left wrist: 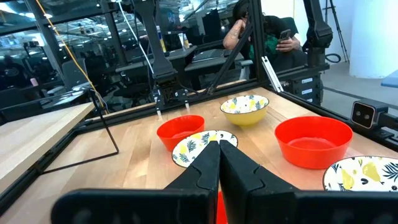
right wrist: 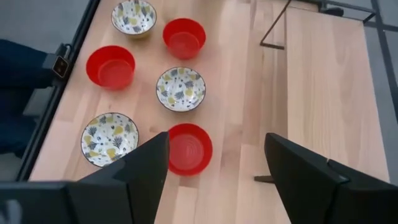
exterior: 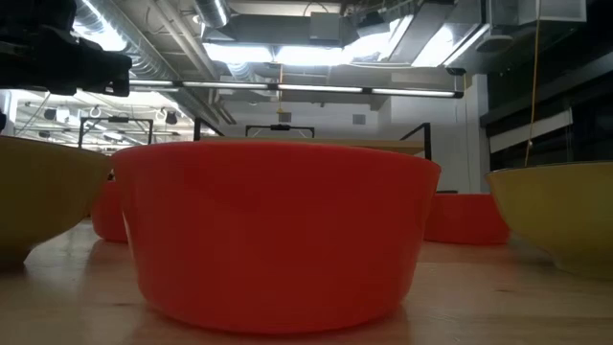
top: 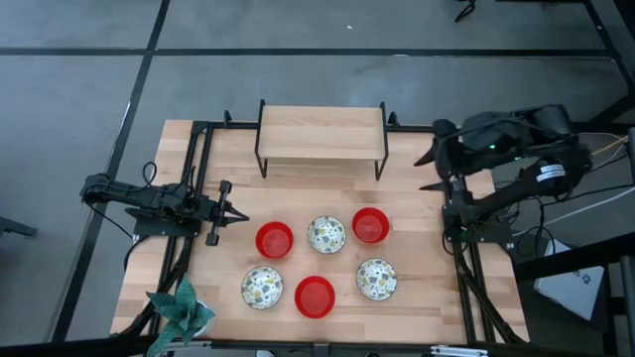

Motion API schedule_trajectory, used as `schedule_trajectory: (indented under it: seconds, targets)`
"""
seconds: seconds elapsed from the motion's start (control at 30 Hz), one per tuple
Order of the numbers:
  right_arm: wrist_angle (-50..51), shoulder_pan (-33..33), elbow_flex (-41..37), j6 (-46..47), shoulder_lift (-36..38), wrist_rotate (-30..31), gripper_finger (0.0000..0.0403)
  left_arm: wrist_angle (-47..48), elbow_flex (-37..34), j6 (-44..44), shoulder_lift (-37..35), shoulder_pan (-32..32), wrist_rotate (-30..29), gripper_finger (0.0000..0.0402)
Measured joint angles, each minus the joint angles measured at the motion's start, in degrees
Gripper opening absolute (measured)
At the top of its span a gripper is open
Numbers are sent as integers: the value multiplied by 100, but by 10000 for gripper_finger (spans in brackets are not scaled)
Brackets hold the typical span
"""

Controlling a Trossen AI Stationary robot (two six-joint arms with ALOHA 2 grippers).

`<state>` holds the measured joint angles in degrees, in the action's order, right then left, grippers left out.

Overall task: Pick & Place Mini bowls
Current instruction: Put the right red bowl on the shelf

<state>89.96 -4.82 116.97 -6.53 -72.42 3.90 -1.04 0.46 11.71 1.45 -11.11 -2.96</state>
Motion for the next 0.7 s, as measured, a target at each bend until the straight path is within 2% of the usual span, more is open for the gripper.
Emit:
schedule_trajectory:
  seconds: [0.2, 0.4, 0.7]
  targets:
    - [2, 2, 0, -108, -188, -6, 263, 1, 1, 2, -1, 1, 0, 4]
    - [6, 0, -192, -461, -209, -388, 263, 0, 1, 0, -2, 0, 0, 4]
    - [14, -133, -1454, -596, 84, -396, 263, 0, 1, -1, 0, 0, 0, 4]
